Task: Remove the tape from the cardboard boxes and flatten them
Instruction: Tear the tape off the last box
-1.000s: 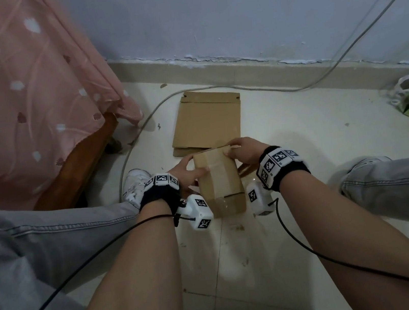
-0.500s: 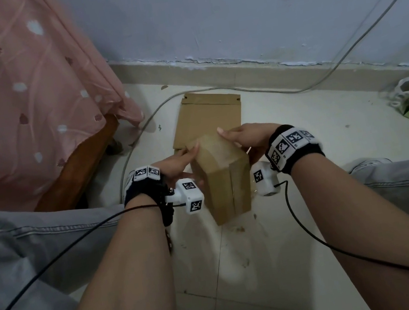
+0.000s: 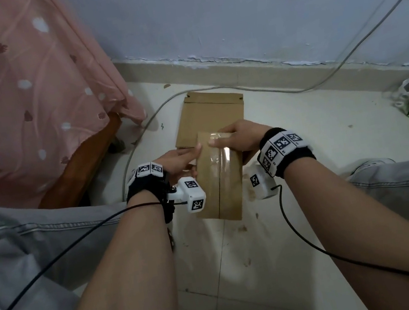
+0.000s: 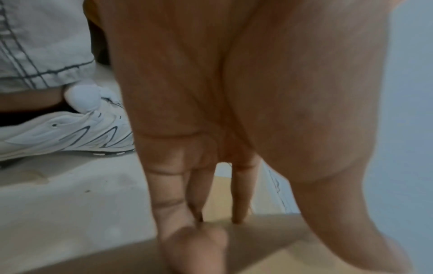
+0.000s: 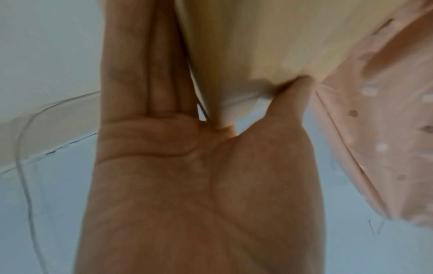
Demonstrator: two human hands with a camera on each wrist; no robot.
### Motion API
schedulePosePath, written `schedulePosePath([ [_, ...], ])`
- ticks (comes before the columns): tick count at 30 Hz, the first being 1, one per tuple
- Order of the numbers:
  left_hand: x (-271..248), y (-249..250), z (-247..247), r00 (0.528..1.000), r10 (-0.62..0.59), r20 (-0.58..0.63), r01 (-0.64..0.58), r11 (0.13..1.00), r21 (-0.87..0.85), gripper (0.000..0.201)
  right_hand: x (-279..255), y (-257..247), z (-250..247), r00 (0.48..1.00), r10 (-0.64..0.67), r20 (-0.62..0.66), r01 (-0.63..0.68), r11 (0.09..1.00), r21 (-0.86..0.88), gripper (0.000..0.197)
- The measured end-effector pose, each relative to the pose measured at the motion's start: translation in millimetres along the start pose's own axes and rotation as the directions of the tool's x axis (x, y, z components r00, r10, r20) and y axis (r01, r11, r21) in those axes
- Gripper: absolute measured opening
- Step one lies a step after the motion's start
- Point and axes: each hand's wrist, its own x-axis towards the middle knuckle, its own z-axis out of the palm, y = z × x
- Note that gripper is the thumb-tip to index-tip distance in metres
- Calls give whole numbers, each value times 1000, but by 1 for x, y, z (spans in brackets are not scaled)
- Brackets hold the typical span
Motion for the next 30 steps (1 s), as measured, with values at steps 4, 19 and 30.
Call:
schedulePosePath([
  [4,-10,-15,11,992,-88,88,81,993,81,73,6,28,6,979,156,-130,-148,987,67,79],
  [19,-12,-56,1,981,-168,-95,151,975,-165,103,18,103,24,917,349,194,-391,689,610,86],
  [30,-17,-48,-19,878,-109,-466,42,987,-153,97,21,35,37,952,303,-50,-304,953,-15,56],
])
